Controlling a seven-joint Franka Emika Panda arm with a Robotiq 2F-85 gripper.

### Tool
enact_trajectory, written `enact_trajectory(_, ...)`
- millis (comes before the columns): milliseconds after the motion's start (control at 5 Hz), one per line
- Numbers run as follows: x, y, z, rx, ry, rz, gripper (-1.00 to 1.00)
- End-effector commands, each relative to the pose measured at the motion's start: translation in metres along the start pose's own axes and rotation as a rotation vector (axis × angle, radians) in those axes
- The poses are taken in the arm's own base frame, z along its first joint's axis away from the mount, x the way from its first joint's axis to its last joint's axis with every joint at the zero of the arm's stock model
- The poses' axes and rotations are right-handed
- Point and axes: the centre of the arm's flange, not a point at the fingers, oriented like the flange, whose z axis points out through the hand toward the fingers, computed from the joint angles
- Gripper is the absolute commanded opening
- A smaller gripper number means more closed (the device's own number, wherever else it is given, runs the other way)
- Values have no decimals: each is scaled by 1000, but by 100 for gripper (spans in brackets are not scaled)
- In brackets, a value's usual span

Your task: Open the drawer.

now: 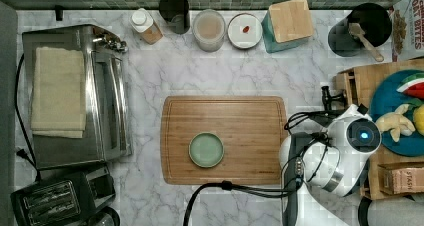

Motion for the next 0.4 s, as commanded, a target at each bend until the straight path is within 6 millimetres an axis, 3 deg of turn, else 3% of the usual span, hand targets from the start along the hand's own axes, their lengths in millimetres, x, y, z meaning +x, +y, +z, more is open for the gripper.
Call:
enact_trajectory(200, 12, -207, -8, 84, 45, -145, 100)
enact_trajectory(400, 9, -246, -16, 94, 31, -152, 100)
